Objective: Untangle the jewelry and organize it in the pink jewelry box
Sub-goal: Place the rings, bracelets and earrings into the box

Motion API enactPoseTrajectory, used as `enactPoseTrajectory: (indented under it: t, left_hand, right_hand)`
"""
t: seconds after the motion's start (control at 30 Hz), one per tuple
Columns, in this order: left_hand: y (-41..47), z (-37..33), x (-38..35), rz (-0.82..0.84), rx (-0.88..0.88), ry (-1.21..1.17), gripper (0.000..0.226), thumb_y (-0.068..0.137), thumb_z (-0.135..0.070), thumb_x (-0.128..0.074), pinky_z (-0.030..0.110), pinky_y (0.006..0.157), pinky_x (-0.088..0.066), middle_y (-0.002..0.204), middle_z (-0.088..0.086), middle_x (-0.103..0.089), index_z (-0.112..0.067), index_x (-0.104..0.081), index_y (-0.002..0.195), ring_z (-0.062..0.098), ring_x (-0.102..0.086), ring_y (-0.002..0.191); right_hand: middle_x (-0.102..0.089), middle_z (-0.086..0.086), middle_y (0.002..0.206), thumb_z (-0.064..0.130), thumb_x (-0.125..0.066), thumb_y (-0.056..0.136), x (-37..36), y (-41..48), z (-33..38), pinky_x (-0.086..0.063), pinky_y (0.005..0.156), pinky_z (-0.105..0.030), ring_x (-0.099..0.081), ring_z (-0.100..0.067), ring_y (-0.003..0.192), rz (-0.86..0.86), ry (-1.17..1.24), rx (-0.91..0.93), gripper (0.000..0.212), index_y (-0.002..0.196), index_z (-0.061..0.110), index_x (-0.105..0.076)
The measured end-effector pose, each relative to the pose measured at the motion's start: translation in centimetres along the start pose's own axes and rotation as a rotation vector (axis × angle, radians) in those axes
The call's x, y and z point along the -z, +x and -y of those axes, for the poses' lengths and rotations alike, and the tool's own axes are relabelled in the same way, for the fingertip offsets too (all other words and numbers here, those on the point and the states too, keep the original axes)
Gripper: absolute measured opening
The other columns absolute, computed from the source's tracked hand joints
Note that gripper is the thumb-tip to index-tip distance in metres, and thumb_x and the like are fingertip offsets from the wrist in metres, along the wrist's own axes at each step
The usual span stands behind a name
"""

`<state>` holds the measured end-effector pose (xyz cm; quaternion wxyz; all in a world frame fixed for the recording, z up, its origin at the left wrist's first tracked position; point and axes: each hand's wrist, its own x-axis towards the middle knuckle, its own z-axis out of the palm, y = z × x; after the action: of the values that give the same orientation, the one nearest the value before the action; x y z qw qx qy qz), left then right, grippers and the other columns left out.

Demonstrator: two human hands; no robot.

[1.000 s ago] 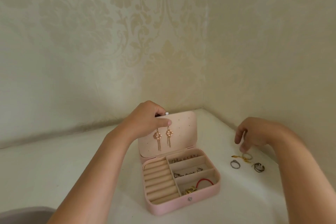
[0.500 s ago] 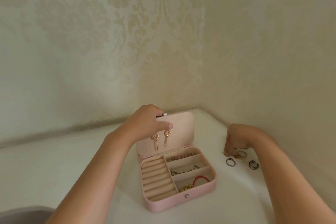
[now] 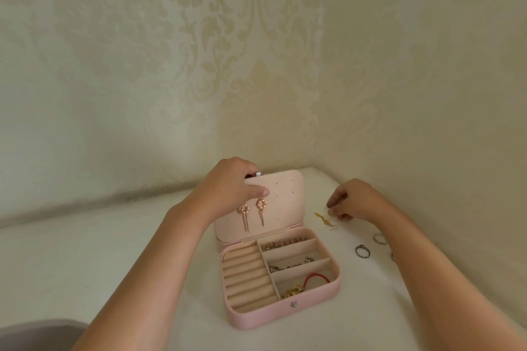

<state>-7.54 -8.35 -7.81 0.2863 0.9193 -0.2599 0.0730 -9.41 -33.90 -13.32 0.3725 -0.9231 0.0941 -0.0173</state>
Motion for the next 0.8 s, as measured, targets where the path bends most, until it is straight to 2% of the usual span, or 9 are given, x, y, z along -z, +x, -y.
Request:
enactPoseTrajectory:
  t: [0.07,0.17,0.23,0.3,0.37,0.47,0.53,0.63,0.8]
  left_hand:
    - [0.0,0.1,0.1,0.013,0.015,-0.009,0.033,0.079,-0.024,-0.073,0.02,0.042,-0.024,0.055,-0.003,-0.042,-0.008,-0.05,0.062,0.011,-0.041,0.044]
    - [0.1,0.1,0.3,0.044,0.024,-0.024,0.031,0.08,-0.023,-0.072,0.023,0.047,-0.025,0.059,0.001,-0.044,0.002,-0.055,0.07,0.014,-0.043,0.046]
    - [0.1,0.0,0.3,0.054,0.026,-0.034,0.033,0.08,-0.022,-0.071,0.025,0.051,-0.024,0.062,0.005,-0.043,0.006,-0.055,0.074,0.017,-0.041,0.049]
    - [0.1,0.0,0.4,0.058,0.028,-0.037,0.033,0.081,-0.021,-0.07,0.026,0.052,-0.024,0.062,0.006,-0.042,0.006,-0.054,0.073,0.018,-0.04,0.051]
    - [0.1,0.0,0.4,0.068,0.026,-0.035,0.033,0.081,-0.021,-0.07,0.027,0.054,-0.025,0.063,0.006,-0.042,0.005,-0.052,0.072,0.018,-0.04,0.053]
    - [0.1,-0.4,0.7,0.08,0.005,-0.033,0.026,0.08,-0.023,-0.071,0.028,0.057,-0.03,0.064,0.004,-0.048,-0.001,-0.059,0.073,0.018,-0.043,0.058]
    - [0.0,-0.6,1.0,0.097,-0.003,-0.042,0.02,0.077,-0.022,-0.075,0.027,0.059,-0.032,0.066,0.002,-0.053,-0.006,-0.063,0.075,0.015,-0.045,0.06]
    - [-0.2,-0.7,1.1,0.142,0.019,0.014,0.025,0.071,-0.02,-0.08,0.026,0.055,-0.028,0.064,0.003,-0.05,-0.008,-0.058,0.067,0.016,-0.042,0.058]
    - [-0.4,-0.6,0.9,0.168,0.077,0.013,0.017,0.071,-0.019,-0.081,0.021,0.053,-0.038,0.064,0.001,-0.064,-0.014,-0.064,0.072,0.014,-0.058,0.058]
  right_hand:
    - [-0.065,-0.006,0.065,0.003,-0.078,0.072,0.8,-0.3,-0.2,-0.052,0.057,-0.02,-0.06,-0.013,0.053,0.019,-0.002,0.003,0.013,0.071,0.01,-0.067]
    - [-0.066,-0.003,0.071,0.007,-0.082,0.068,1.0,-0.8,-0.2,-0.055,0.064,-0.023,-0.061,-0.013,0.06,0.15,-0.069,0.025,0.015,0.075,0.011,-0.069]
    - [-0.063,-0.001,0.075,0.006,-0.081,0.069,1.0,-1.1,-0.1,-0.054,0.064,-0.02,-0.06,-0.011,0.063,0.281,-0.124,0.059,0.018,0.08,0.015,-0.069]
    - [-0.061,0.001,0.079,0.006,-0.08,0.071,1.1,-1.2,-0.1,-0.047,0.059,-0.015,-0.057,-0.008,0.062,0.329,-0.19,0.096,0.021,0.085,0.018,-0.068]
    - [-0.061,0.004,0.077,0.008,-0.08,0.071,0.9,-1.1,-0.2,-0.044,0.059,-0.015,-0.056,-0.008,0.062,0.304,-0.253,0.11,0.022,0.085,0.021,-0.068]
    - [-0.065,0.004,0.071,0.009,-0.081,0.069,0.6,-0.6,-0.4,-0.048,0.064,-0.02,-0.059,-0.009,0.059,0.255,-0.23,0.063,0.018,0.078,0.019,-0.069]
    - [-0.067,-0.001,0.07,0.009,-0.08,0.07,0.5,-0.4,-0.5,-0.049,0.06,-0.018,-0.059,-0.01,0.056,0.25,-0.206,0.028,0.013,0.072,0.017,-0.07]
    - [-0.066,-0.003,0.067,0.009,-0.077,0.073,0.3,-0.2,-0.4,-0.047,0.055,-0.016,-0.058,-0.009,0.053,0.253,-0.224,0.018,0.011,0.069,0.015,-0.069]
    - [-0.062,0.003,0.063,0.011,-0.073,0.078,0.0,-0.1,-0.4,-0.045,0.056,-0.016,-0.055,-0.007,0.053,0.254,-0.286,0.054,0.015,0.067,0.019,-0.065]
